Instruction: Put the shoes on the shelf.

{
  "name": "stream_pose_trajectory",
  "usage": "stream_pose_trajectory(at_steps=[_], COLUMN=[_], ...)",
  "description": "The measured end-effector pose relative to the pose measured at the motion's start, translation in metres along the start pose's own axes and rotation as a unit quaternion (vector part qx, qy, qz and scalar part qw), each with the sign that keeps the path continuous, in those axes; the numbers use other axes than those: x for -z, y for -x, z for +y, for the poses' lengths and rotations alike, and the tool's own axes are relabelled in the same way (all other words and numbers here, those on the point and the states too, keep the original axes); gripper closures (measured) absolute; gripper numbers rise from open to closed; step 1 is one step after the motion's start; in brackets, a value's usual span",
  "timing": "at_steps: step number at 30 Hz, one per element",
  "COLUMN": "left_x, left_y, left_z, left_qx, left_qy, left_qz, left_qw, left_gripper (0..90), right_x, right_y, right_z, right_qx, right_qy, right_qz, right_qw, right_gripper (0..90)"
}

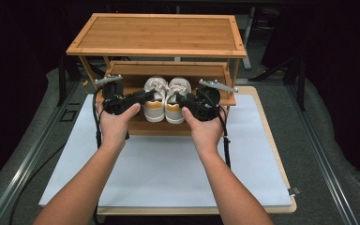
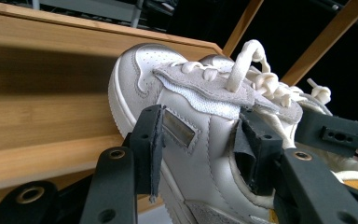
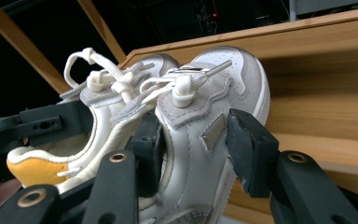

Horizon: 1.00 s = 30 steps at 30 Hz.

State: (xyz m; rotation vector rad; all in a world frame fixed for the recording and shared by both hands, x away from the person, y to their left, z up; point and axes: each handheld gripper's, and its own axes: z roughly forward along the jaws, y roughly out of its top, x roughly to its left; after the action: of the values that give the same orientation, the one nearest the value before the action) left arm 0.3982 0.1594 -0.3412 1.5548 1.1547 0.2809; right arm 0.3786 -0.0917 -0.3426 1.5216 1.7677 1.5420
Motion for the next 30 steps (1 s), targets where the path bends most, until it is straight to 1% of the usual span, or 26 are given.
stream_pose_trajectory(at_steps=[1,2,3,4,6,9,11,13,16,17,19,23,24,25,26,30], left_x=[0.0,-0.004,-0.004,-0.008,-0.01,-0.014,-0.018,-0.019,-0.022,-0.023,-0.025,-0.029,-0.03,-0.03,-0.032,-0.036], left_y=[0.0,-0.003,-0.003,-0.004,-0.006,-0.008,-0.012,-0.015,-0.016,-0.017,-0.02,-0.024,-0.024,-0.024,-0.027,-0.03], left_z=[0.0,0.002,0.002,0.004,0.007,0.009,0.011,0.012,0.012,0.012,0.014,0.017,0.017,0.017,0.016,0.016], left_qx=[0.0,0.004,0.004,-0.001,-0.004,-0.002,0.003,0.007,0.013,0.019,0.019,0.023,0.026,0.026,0.023,0.02], left_qy=[0.0,0.002,0.002,-0.002,-0.005,-0.01,-0.015,-0.013,-0.013,-0.013,-0.013,-0.012,-0.012,-0.012,-0.016,-0.02], left_qz=[0.0,0.002,0.002,0.005,0.005,0.004,-0.001,-0.002,-0.002,0.0,0.0,0.0,0.001,0.001,0.0,0.002], left_qw=[1.0,1.0,1.0,1.0,1.0,0.9999,0.9999,0.9999,0.9998,0.9997,0.9997,0.9997,0.9996,0.9996,0.9996,0.9996], left_gripper=[55.7,55.7,55.7,55.8,55.8,55.8,55.8,55.8,55.8,55.8,55.8,55.7,55.7,55.7,55.7,55.7], right_x=[0.0,-0.004,-0.006,-0.009,-0.013,-0.016,-0.019,-0.021,-0.025,-0.025,-0.029,-0.035,-0.035,-0.037,-0.038,-0.041], right_y=[0.0,0.004,0.005,0.006,0.008,0.01,0.012,0.014,0.015,0.015,0.015,0.018,0.018,0.019,0.02,0.021], right_z=[0.0,0.001,0.002,0.001,0.003,0.004,0.005,0.006,0.007,0.007,0.008,0.011,0.011,0.011,0.011,0.011], right_qx=[0.0,-0.006,-0.009,-0.009,-0.009,-0.011,-0.013,-0.016,-0.022,-0.022,-0.019,-0.023,-0.023,-0.025,-0.024,-0.024], right_qy=[0.0,0.001,0.003,0.006,0.005,0.003,-0.002,-0.002,-0.003,-0.003,-0.008,-0.006,-0.012,-0.008,-0.007,-0.017], right_qz=[0.0,0.003,0.004,0.004,0.005,0.003,0.0,0.002,0.002,0.002,-0.001,0.0,-0.006,-0.001,0.002,-0.004], right_qw=[1.0,1.0,0.9999,0.9999,0.9999,0.9999,0.9999,0.9999,0.9998,0.9998,0.9998,0.9997,0.9996,0.9997,0.9997,0.9996], right_gripper=[56.8,56.9,56.9,56.9,56.9,56.9,56.9,56.9,56.9,56.9,56.9,56.9,56.8,56.9,56.8,56.8])
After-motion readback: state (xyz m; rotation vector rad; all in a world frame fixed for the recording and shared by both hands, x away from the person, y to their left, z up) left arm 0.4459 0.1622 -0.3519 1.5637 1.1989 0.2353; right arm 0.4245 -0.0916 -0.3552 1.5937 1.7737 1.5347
